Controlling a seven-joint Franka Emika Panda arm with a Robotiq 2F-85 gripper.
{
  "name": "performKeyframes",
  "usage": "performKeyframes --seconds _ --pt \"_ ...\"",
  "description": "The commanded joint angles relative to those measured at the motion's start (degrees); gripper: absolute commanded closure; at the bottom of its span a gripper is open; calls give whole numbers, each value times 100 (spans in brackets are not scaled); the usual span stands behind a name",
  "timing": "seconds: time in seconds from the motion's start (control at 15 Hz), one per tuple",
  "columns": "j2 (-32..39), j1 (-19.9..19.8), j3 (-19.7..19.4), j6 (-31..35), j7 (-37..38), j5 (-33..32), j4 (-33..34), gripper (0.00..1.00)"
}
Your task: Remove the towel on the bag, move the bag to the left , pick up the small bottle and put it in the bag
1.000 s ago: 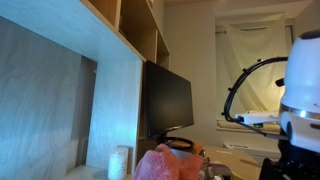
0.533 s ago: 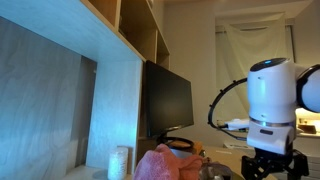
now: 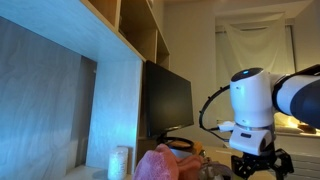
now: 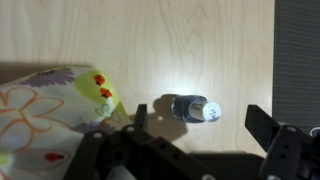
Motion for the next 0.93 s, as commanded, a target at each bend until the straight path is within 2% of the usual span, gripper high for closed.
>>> performKeyframes --seconds 0.0,0.07,0.13,0.27,0.67,0.8,0.87 --pt "395 28 -30 -283 2 221 498 0" --pt "475 40 -50 -310 32 242 576 3" --pt "531 24 -31 -332 3 304 631 26" --pt "635 56 -50 -395 17 348 742 29" --pt "632 101 -60 -401 64 453 853 76" --pt "582 108 -56 -354 80 445 815 90" --pt "546 120 -56 -346 89 439 805 92"
